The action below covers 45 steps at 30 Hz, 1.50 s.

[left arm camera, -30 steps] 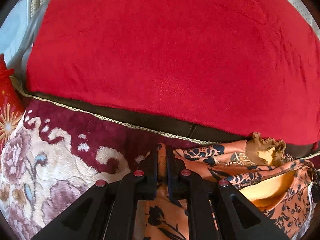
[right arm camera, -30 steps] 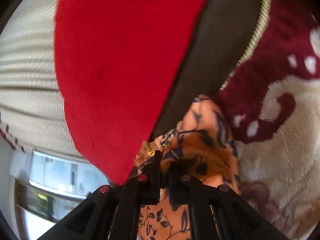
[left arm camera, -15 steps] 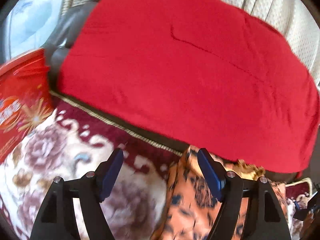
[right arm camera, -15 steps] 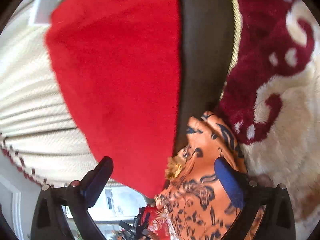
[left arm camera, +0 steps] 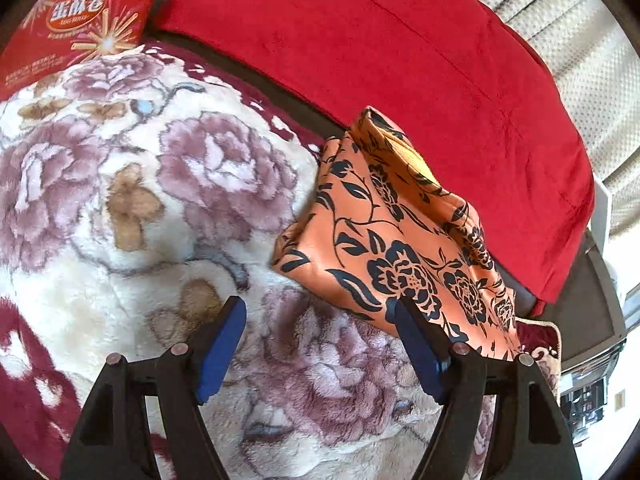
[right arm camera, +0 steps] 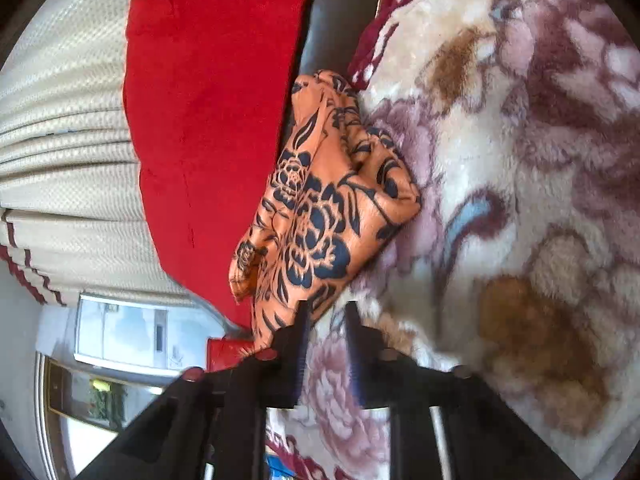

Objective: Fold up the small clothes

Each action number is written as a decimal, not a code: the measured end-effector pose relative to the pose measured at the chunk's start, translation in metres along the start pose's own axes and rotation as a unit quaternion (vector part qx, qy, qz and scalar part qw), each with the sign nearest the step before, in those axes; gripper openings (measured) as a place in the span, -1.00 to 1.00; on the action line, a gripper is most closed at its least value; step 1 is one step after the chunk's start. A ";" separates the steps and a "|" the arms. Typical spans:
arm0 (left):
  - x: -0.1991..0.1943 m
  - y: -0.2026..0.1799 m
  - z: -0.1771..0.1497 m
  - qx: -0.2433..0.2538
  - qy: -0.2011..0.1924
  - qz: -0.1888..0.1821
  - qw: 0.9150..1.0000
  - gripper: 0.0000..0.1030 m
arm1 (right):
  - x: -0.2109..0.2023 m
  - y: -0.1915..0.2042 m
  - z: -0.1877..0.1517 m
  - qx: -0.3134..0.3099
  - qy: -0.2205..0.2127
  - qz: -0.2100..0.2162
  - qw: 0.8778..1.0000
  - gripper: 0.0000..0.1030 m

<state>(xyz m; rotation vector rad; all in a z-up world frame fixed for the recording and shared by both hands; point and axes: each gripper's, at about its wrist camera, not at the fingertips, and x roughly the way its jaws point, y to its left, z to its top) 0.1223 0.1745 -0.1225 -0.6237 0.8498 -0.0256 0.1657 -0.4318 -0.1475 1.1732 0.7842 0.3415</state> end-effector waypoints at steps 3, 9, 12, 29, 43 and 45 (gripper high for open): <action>0.001 -0.004 0.002 0.000 -0.003 -0.005 1.000 0.49 | 0.001 0.001 -0.003 0.022 -0.009 0.026 0.999 -0.88; 0.003 0.000 0.003 -0.004 -0.006 0.000 1.000 0.45 | -0.002 0.003 -0.001 0.036 -0.036 0.033 0.998 -0.99; 0.001 0.000 0.002 0.002 -0.008 0.005 1.000 0.42 | 0.000 -0.004 0.006 0.057 -0.031 0.050 0.997 -0.99; 0.010 -0.001 0.000 -0.019 0.009 -0.001 1.000 0.46 | 0.011 -0.015 -0.002 0.083 -0.036 -0.043 0.995 0.00; 0.024 0.001 0.004 -0.044 0.016 -0.014 0.999 0.46 | 0.004 -0.005 0.009 0.085 -0.065 0.057 0.993 0.69; 0.034 -0.001 0.006 -0.051 0.025 -0.017 0.998 0.46 | 0.011 -0.008 0.017 0.100 -0.073 0.046 0.991 0.69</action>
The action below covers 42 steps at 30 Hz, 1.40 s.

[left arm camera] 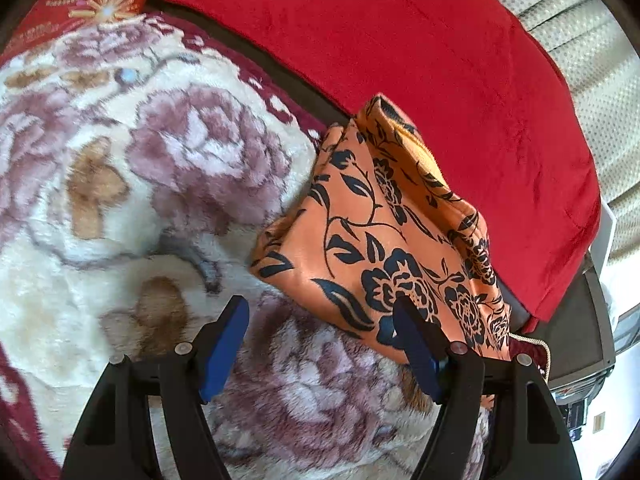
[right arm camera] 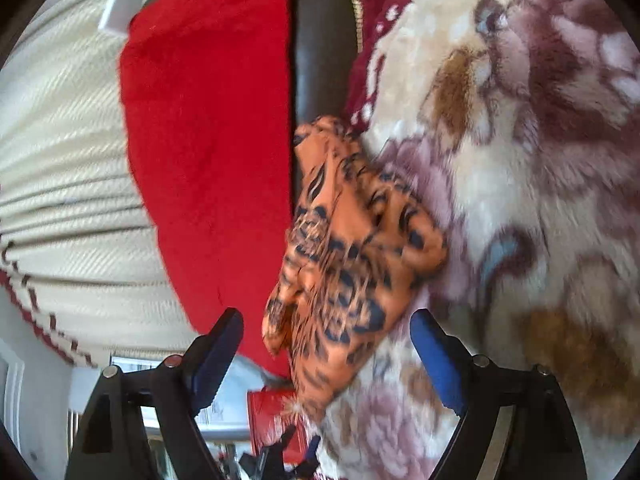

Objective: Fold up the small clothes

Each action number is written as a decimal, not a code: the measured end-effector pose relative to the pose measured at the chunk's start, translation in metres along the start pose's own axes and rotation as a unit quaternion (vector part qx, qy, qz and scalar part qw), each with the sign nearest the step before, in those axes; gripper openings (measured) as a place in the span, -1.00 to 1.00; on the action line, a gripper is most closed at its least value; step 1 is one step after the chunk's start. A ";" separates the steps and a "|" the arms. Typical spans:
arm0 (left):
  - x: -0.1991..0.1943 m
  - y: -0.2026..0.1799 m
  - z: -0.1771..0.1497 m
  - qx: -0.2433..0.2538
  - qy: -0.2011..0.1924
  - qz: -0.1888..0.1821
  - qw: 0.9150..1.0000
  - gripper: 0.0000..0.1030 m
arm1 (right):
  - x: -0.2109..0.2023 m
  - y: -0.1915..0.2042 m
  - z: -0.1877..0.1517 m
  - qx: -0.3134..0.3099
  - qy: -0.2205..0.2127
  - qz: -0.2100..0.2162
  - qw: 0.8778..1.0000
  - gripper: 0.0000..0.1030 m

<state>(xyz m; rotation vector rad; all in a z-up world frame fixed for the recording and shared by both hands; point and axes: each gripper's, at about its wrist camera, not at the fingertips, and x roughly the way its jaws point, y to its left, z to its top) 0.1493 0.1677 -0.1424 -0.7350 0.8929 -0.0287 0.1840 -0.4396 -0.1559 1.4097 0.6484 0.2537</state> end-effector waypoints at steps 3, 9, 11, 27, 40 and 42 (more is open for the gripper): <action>0.019 -0.003 0.003 -0.009 0.012 0.008 1.000 0.46 | 0.013 0.009 0.008 0.001 -0.020 -0.022 1.000 0.69; 0.048 -0.017 0.019 0.003 0.033 0.043 0.999 -0.81 | 0.041 0.015 0.016 -0.007 -0.035 -0.087 0.996 -0.81; 0.037 -0.031 0.024 0.031 0.016 0.048 0.998 -0.83 | 0.049 0.016 0.018 -0.011 -0.026 -0.108 0.994 -0.82; -0.110 -0.019 -0.066 0.076 -0.047 0.011 0.996 -0.83 | -0.067 0.087 -0.062 -0.150 -0.011 -0.061 0.987 -0.85; -0.104 0.027 -0.059 0.120 -0.017 0.049 0.991 0.08 | -0.127 -0.017 -0.074 -0.121 0.025 -0.142 0.982 0.62; -0.096 0.018 -0.038 0.145 -0.024 0.045 0.988 0.08 | -0.133 0.007 -0.071 -0.184 0.008 -0.165 0.969 0.63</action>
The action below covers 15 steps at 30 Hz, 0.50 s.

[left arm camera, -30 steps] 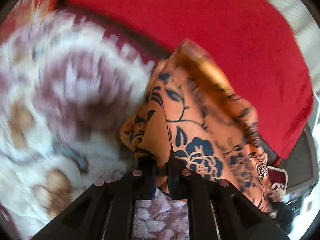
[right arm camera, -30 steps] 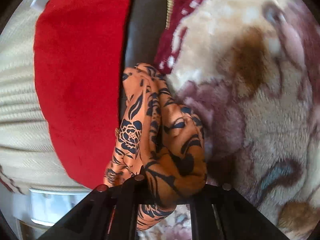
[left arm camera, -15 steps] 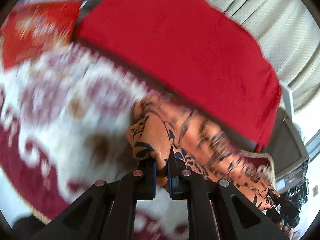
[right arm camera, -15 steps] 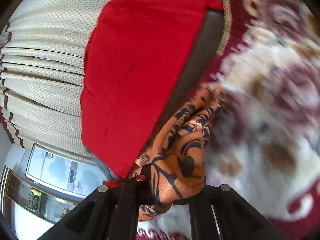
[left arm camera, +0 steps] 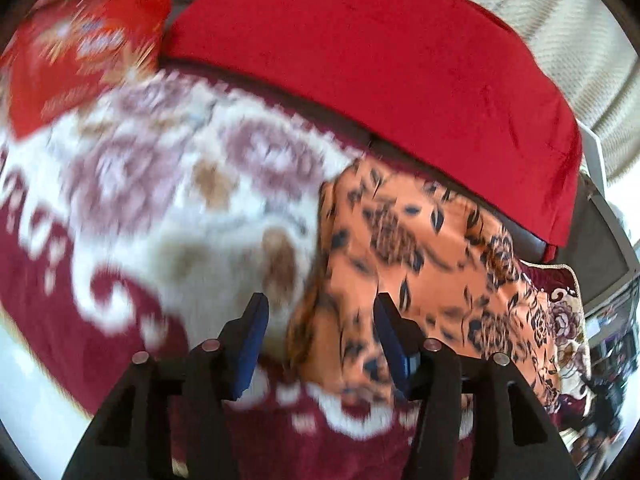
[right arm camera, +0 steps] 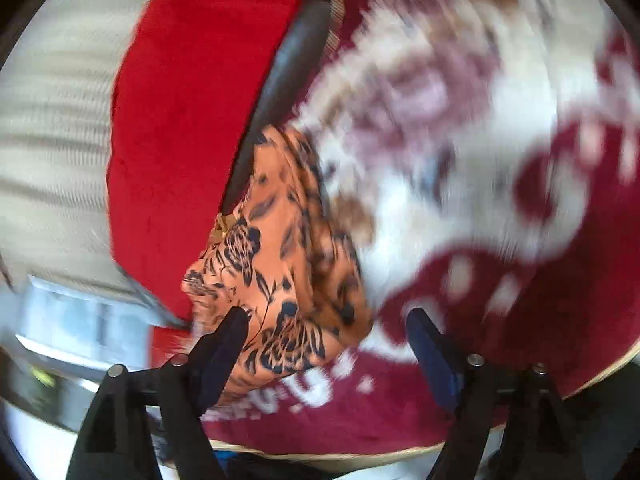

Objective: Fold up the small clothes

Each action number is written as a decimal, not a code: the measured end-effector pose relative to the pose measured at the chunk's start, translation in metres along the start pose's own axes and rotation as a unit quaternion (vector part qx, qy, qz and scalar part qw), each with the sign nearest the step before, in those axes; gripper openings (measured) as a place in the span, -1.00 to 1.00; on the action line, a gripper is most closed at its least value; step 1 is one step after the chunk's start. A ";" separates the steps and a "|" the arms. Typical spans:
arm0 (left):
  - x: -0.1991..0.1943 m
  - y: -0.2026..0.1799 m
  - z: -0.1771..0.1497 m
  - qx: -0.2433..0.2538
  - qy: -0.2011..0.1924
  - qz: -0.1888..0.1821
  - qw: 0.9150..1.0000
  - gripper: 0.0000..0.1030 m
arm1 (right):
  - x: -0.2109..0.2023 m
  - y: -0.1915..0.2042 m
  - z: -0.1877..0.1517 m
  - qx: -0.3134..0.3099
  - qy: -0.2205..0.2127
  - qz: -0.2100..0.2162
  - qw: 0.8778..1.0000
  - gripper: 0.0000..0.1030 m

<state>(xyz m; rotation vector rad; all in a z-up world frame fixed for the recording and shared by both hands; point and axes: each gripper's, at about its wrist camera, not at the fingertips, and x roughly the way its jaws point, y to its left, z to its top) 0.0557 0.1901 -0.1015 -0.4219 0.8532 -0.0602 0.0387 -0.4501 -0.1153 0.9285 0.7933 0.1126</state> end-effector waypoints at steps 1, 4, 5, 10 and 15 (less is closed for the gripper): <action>0.006 0.001 0.009 0.009 -0.001 -0.004 1.000 0.08 | -0.003 0.009 0.007 -0.025 -0.009 -0.003 1.000 0.63; 0.031 -0.014 0.039 0.039 0.008 -0.015 0.999 0.08 | 0.001 0.038 0.035 -0.088 -0.029 -0.006 0.996 0.63; 0.040 -0.021 0.048 0.052 0.015 -0.021 0.998 0.08 | 0.003 0.043 0.043 -0.104 -0.035 -0.005 0.994 0.63; 0.093 -0.040 0.084 0.074 0.044 -0.016 0.996 0.08 | 0.028 0.063 0.082 -0.149 -0.018 0.004 0.989 0.59; 0.118 -0.046 0.094 0.074 0.047 -0.014 0.996 0.08 | 0.061 0.066 0.109 -0.169 -0.008 -0.003 0.985 0.42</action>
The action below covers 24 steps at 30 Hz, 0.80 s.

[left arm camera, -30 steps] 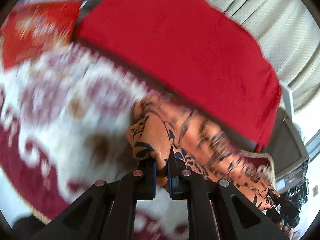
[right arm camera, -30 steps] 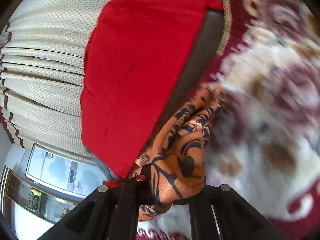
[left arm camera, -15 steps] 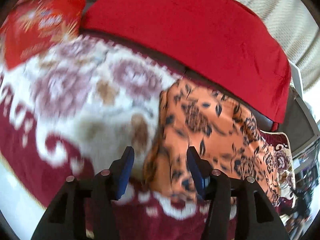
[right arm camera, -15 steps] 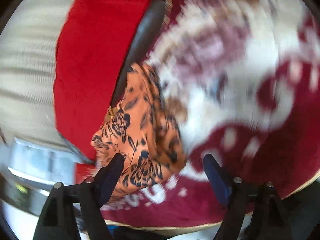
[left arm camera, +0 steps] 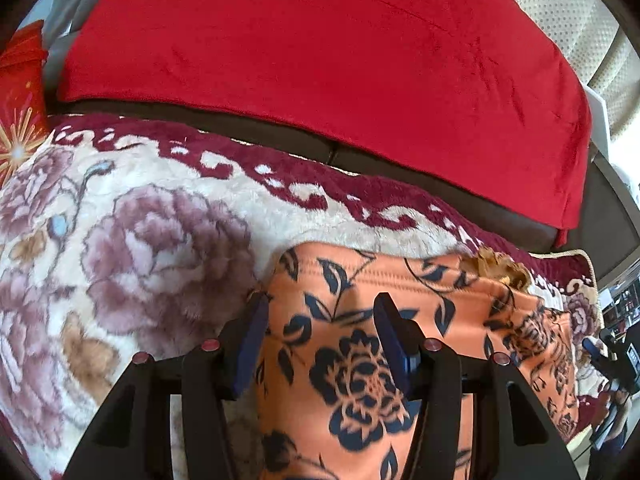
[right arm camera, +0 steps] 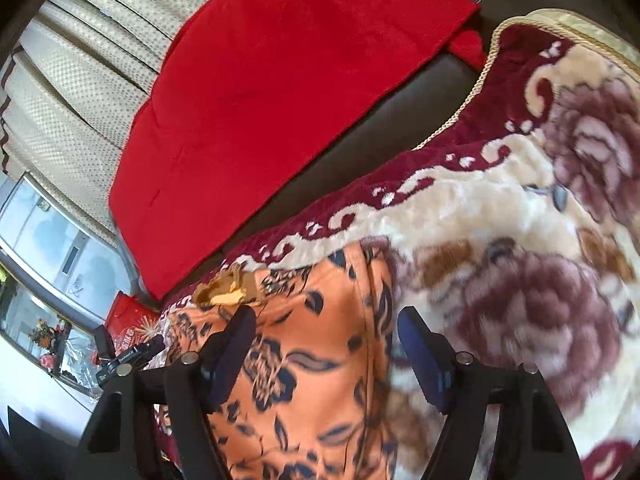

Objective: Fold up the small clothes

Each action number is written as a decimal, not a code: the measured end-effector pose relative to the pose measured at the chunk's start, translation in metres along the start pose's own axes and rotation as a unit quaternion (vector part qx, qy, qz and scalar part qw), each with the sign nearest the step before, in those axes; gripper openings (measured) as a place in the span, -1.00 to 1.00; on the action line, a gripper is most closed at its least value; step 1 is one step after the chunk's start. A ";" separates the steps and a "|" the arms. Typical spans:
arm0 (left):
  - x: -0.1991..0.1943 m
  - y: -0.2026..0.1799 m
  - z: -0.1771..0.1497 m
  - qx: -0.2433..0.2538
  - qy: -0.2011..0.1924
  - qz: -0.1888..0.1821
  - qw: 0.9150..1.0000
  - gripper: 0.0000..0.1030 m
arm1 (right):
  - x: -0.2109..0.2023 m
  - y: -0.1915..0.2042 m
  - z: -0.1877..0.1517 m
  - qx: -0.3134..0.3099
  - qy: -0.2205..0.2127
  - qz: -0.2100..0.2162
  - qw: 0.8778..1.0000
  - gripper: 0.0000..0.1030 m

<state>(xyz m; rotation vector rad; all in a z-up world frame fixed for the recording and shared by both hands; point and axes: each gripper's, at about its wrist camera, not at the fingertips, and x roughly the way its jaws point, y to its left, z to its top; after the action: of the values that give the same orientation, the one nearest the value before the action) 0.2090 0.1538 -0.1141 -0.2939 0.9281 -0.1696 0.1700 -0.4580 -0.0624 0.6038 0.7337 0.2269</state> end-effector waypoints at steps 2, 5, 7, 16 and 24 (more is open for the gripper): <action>0.007 0.002 0.001 -0.001 0.003 0.002 1.000 0.08 | 0.013 0.002 0.008 -0.014 0.004 -0.004 1.000 0.28; 0.013 0.004 0.000 -0.005 0.006 0.002 1.000 0.08 | 0.037 0.003 0.016 -0.018 0.024 -0.009 1.000 0.19; 0.017 0.005 0.000 -0.006 0.006 0.004 1.000 0.08 | 0.050 0.004 0.018 -0.026 0.032 -0.019 0.999 0.16; -0.038 -0.013 -0.006 0.032 -0.078 0.038 0.996 -0.96 | 0.053 0.044 0.017 -0.122 0.020 -0.106 0.987 -0.90; 0.034 0.003 -0.001 0.038 0.009 0.103 0.994 -0.90 | 0.072 0.008 0.038 -0.067 0.032 -0.119 0.990 -0.87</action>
<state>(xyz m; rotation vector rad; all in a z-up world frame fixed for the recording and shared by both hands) 0.2283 0.1477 -0.1412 -0.1256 0.9622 -0.0168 0.2483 -0.4396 -0.0761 0.3794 0.8382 0.0745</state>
